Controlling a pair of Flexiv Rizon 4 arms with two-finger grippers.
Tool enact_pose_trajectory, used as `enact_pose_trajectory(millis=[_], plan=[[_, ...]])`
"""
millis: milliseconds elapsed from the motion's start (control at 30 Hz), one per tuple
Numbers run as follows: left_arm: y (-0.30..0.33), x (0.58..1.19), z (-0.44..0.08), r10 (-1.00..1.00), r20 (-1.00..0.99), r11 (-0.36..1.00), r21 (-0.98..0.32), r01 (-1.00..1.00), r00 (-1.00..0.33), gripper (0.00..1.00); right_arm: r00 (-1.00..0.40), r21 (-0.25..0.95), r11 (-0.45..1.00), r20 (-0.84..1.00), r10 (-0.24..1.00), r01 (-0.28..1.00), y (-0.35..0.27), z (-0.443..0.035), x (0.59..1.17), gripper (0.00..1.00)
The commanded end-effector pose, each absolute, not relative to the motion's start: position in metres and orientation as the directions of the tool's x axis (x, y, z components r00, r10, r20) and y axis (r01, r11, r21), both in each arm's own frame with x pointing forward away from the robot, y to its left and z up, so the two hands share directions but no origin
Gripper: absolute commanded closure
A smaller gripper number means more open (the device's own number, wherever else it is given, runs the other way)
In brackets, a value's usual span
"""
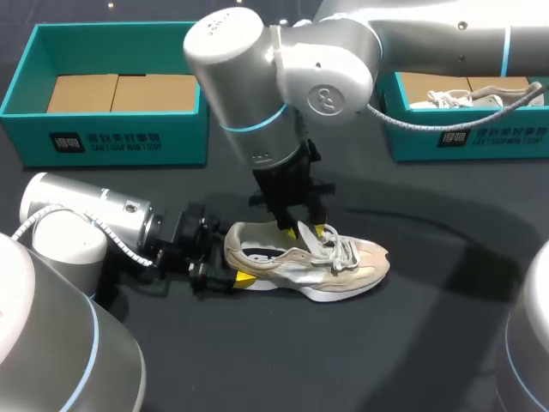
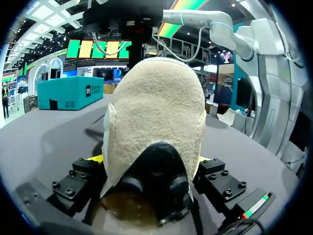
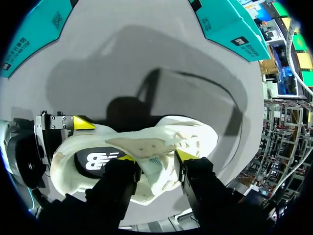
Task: Take the shoe out of the shoebox, open the shoe tongue, remove and reinsert the insole, then place the shoe into the shoebox
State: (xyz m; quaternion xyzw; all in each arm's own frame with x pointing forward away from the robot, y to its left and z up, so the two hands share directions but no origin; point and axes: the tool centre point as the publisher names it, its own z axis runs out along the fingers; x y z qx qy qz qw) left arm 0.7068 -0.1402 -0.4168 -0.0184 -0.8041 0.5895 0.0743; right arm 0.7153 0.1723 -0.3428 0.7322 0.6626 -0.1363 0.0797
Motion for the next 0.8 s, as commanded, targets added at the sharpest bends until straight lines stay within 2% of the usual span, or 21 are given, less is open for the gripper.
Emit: enact_pose_trajectory(millis=[33,100,233,300,567,800], plan=[[-0.140,0.705,-0.417,0.115,0.097,0.305,-0.950,-0.057,-0.989,1.00,0.086,-0.064,-0.111,-0.312,0.946,0.992,0.174,-0.342,0.715,0.63],[-0.140,0.705,-0.417,0.115,0.097,0.305,-0.950,-0.057,-0.989,1.00,0.092,-0.059,-0.116,-0.315,0.945,0.991,0.174,-0.341,0.713,0.70],[-0.140,0.705,-0.417,0.115,0.097,0.305,-0.950,-0.057,-0.989,1.00,0.098,-0.053,-0.121,-0.317,0.943,0.991,0.174,-0.339,0.712,0.95],[-0.140,0.705,-0.417,0.115,0.097,0.305,-0.950,-0.057,-0.989,1.00,0.100,-0.051,-0.122,-0.319,0.943,0.991,0.174,-0.338,0.712,0.93],[-0.140,0.705,-0.417,0.115,0.097,0.305,-0.950,-0.057,-0.989,1.00,0.121,-0.031,-0.136,-0.295,0.948,0.990,0.167,-0.332,0.710,1.00],[-0.140,0.705,-0.417,0.115,0.097,0.305,-0.950,-0.057,-0.989,1.00,0.173,0.034,-0.171,-0.117,0.978,0.985,0.129,-0.320,0.697,1.00]])
